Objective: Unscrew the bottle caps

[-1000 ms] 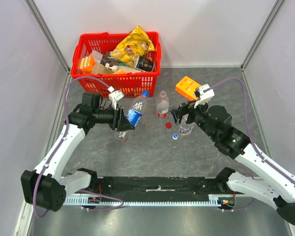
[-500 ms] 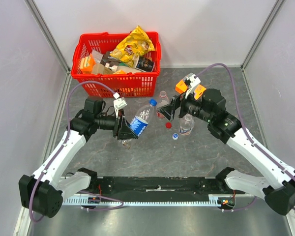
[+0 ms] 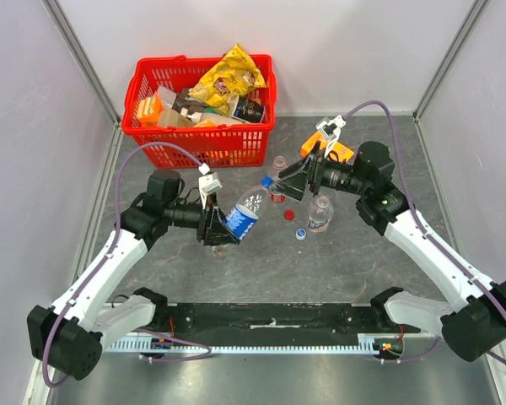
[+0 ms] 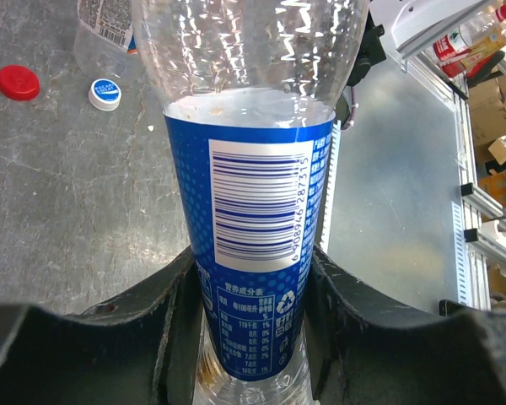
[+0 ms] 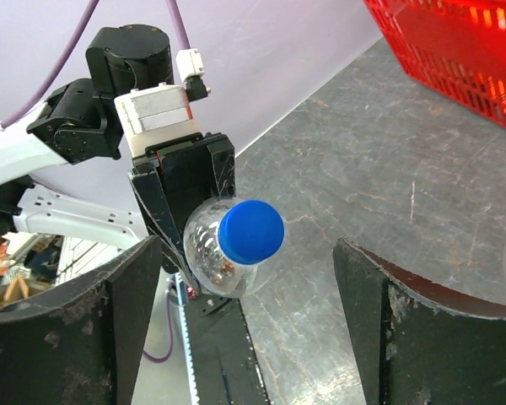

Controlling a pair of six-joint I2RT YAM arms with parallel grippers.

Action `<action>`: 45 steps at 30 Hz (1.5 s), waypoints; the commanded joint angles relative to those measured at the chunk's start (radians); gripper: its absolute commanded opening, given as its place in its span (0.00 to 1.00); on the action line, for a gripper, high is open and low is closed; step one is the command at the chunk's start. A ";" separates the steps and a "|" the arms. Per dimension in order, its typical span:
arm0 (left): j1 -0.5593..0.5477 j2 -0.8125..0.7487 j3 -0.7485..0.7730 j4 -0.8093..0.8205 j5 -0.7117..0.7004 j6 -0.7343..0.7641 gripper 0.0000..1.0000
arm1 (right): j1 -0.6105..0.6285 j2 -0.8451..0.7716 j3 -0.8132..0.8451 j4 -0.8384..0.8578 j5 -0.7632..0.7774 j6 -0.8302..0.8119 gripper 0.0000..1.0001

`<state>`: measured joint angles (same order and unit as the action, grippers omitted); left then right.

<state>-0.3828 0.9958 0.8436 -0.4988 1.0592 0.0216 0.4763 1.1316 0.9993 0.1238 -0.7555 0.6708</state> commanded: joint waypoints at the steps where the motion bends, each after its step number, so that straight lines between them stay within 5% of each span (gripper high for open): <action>1: -0.027 -0.005 0.000 0.031 -0.014 0.046 0.50 | -0.002 0.031 0.004 0.056 -0.048 0.068 0.84; 17: -0.047 0.000 -0.003 0.026 -0.057 0.051 0.50 | -0.002 0.076 -0.045 0.125 -0.048 0.157 0.46; 39: -0.054 0.004 0.000 0.014 -0.111 0.063 0.50 | -0.002 0.088 -0.074 0.257 -0.094 0.294 0.54; 45: -0.056 0.006 0.000 0.014 -0.119 0.061 0.50 | -0.002 0.080 -0.079 0.264 -0.094 0.302 0.43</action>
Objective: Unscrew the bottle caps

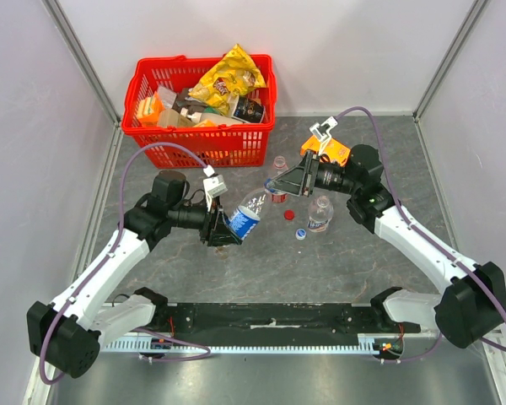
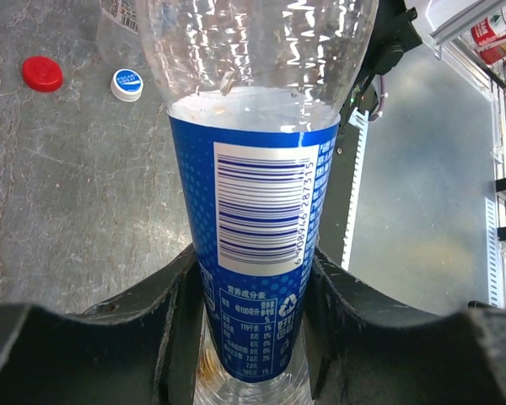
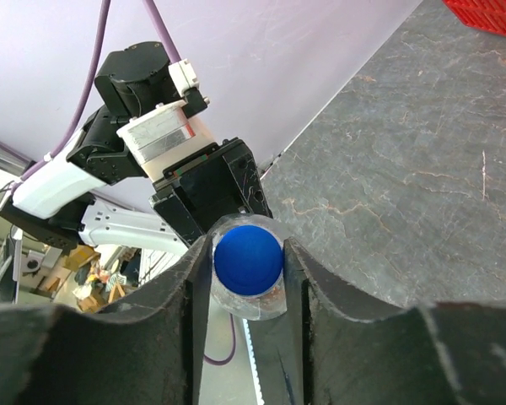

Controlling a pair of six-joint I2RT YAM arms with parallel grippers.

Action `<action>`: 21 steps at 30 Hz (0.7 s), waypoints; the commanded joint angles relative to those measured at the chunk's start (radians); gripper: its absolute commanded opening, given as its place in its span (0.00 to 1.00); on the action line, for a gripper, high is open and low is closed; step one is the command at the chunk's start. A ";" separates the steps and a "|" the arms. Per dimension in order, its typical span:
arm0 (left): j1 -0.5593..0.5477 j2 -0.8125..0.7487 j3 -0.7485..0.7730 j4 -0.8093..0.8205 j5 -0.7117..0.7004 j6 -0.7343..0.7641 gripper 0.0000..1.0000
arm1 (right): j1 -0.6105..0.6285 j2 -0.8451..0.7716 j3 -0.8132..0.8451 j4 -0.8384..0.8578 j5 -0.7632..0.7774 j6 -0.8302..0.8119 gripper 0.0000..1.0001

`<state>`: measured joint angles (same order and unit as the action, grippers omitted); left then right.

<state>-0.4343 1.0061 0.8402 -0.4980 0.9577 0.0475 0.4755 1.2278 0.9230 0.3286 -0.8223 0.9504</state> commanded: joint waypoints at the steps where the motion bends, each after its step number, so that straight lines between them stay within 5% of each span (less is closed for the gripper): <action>1: -0.004 -0.003 0.003 0.013 -0.017 0.037 0.50 | -0.002 -0.017 -0.006 0.061 -0.026 0.025 0.41; 6: -0.011 -0.004 0.003 0.012 -0.025 0.037 0.50 | -0.002 -0.017 -0.015 0.081 -0.021 0.034 0.32; 14: -0.014 -0.003 0.010 0.004 -0.028 0.040 0.50 | -0.002 -0.027 -0.032 0.096 -0.023 0.002 0.01; 21: -0.014 -0.009 0.023 -0.005 0.065 0.052 0.49 | -0.002 -0.040 -0.056 0.178 -0.057 -0.019 0.00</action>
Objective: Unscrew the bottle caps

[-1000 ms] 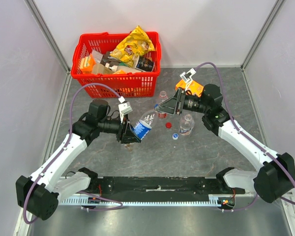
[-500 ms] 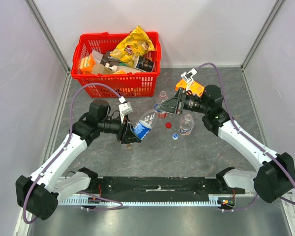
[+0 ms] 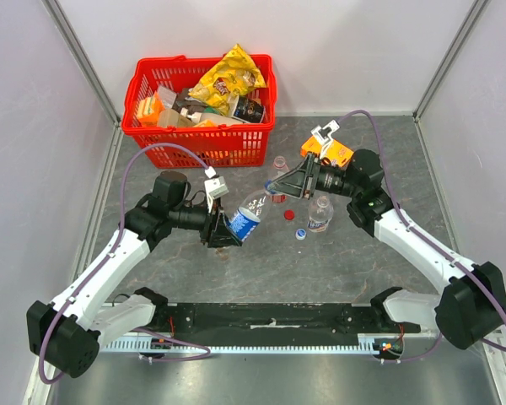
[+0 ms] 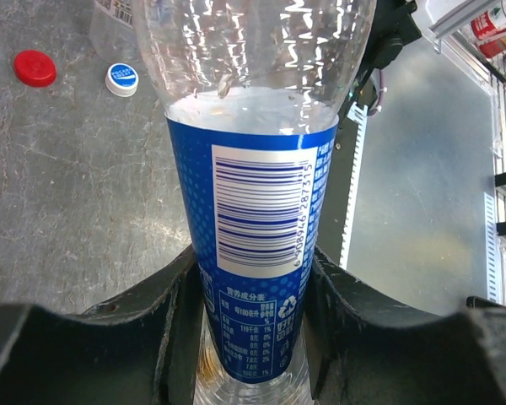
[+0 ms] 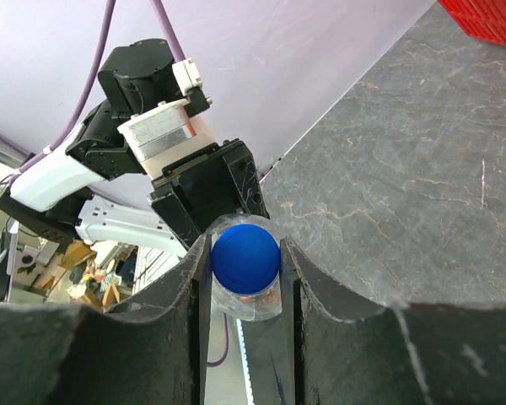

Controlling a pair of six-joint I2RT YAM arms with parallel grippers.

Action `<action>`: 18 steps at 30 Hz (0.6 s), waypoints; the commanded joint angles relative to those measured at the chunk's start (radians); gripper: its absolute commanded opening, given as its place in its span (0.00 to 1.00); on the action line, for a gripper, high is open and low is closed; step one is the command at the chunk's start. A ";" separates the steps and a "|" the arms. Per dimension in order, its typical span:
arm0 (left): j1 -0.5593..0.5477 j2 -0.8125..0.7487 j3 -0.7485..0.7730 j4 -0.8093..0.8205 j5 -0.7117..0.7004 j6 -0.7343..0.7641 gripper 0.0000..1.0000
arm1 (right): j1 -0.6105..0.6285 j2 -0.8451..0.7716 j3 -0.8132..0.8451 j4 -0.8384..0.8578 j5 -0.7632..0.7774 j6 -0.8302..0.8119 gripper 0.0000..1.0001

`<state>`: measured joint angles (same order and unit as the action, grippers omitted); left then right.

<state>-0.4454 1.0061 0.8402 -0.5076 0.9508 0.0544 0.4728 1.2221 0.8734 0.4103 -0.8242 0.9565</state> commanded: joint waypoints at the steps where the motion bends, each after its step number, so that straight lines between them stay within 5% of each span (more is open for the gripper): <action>1: -0.003 -0.008 0.025 0.006 0.086 0.045 0.49 | 0.001 -0.036 -0.017 0.128 -0.065 -0.019 0.00; 18: -0.012 0.042 0.111 -0.008 0.486 0.064 0.44 | 0.004 -0.176 -0.076 0.406 -0.187 -0.016 0.00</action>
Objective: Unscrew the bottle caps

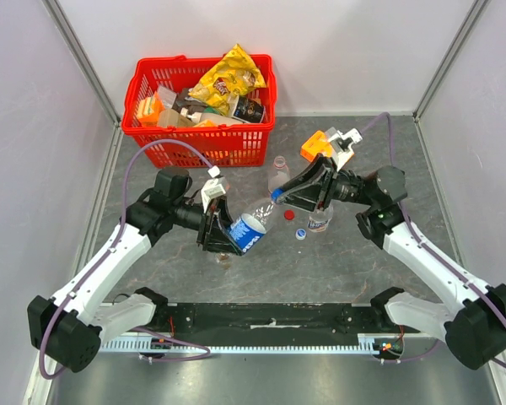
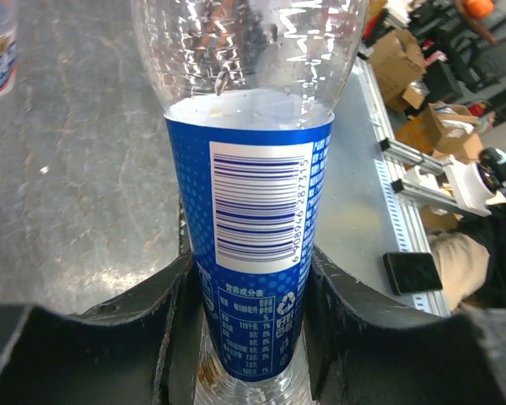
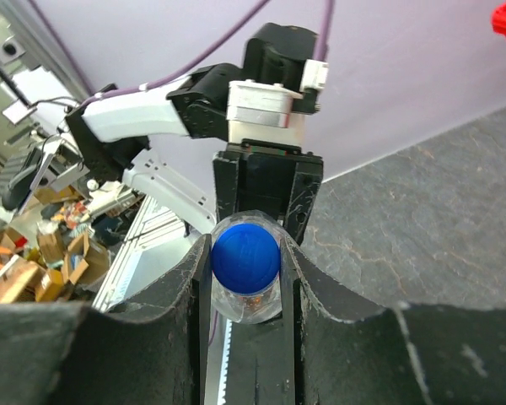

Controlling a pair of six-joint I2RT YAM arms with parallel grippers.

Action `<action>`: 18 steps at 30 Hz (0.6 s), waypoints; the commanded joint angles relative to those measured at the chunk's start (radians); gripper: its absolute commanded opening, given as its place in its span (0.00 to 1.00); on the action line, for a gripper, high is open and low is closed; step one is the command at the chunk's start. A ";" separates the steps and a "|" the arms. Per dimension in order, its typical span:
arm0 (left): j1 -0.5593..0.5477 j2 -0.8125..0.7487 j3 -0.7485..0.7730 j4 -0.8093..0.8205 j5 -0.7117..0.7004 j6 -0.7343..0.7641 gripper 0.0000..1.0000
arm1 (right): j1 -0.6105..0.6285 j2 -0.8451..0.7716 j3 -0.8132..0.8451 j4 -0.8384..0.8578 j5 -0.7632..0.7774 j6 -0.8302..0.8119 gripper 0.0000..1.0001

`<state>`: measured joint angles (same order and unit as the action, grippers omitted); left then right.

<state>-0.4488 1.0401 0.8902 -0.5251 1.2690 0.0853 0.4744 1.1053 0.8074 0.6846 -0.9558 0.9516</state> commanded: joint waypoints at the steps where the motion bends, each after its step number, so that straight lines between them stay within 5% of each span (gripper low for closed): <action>1: -0.013 0.008 0.064 0.008 0.182 0.028 0.44 | 0.009 -0.070 -0.016 0.157 -0.063 -0.011 0.00; 18: -0.149 0.075 0.104 0.014 0.308 -0.024 0.45 | 0.108 -0.239 -0.065 0.313 -0.112 -0.139 0.00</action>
<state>-0.5747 1.0946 0.9573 -0.5194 1.4803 0.0841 0.5529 0.9070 0.7330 0.8906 -1.0264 0.8539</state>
